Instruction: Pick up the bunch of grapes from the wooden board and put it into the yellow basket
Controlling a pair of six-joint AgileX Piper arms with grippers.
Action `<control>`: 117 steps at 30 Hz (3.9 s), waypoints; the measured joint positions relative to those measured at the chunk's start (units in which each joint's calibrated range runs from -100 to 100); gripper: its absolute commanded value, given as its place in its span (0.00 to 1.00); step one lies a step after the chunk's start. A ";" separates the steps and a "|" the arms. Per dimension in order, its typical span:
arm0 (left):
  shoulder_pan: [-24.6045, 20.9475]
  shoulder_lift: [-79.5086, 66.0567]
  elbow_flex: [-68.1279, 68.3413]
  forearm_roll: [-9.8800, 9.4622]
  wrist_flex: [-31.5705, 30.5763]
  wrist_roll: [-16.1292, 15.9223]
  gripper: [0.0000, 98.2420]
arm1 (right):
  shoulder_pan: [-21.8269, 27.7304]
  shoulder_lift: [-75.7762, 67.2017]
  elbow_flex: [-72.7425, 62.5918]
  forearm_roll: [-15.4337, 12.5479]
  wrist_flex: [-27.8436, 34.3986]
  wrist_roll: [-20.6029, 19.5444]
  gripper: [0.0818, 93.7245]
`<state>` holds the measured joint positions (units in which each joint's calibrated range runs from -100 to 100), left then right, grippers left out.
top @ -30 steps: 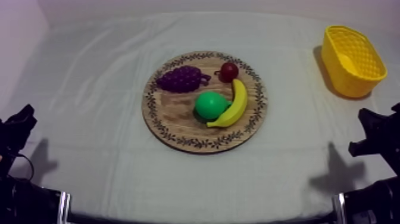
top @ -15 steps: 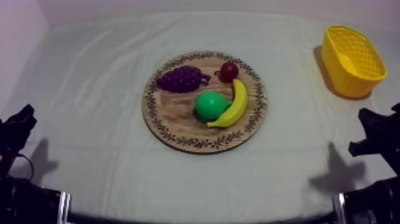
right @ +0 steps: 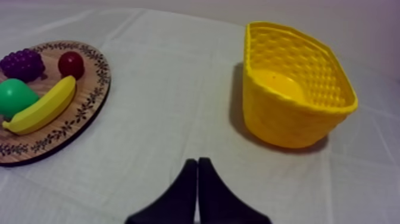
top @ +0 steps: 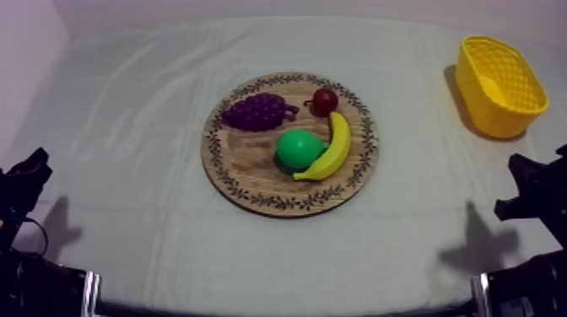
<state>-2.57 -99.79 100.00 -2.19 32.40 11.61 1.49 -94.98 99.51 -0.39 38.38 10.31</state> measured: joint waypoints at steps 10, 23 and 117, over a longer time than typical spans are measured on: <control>0.00 0.00 0.00 0.00 0.00 0.00 0.00 | -0.24 13.25 -10.89 -0.37 -0.12 0.45 0.01; 0.00 0.00 0.00 0.00 0.00 0.00 0.00 | 0.64 39.62 -41.30 -12.91 8.63 9.74 0.01; 0.00 0.00 0.00 0.00 0.07 0.00 0.00 | -27.59 144.42 -121.58 -13.93 27.03 17.94 0.79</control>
<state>-2.57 -99.79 100.00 -2.19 32.47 11.61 -26.10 49.45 -22.07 -14.32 65.41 28.24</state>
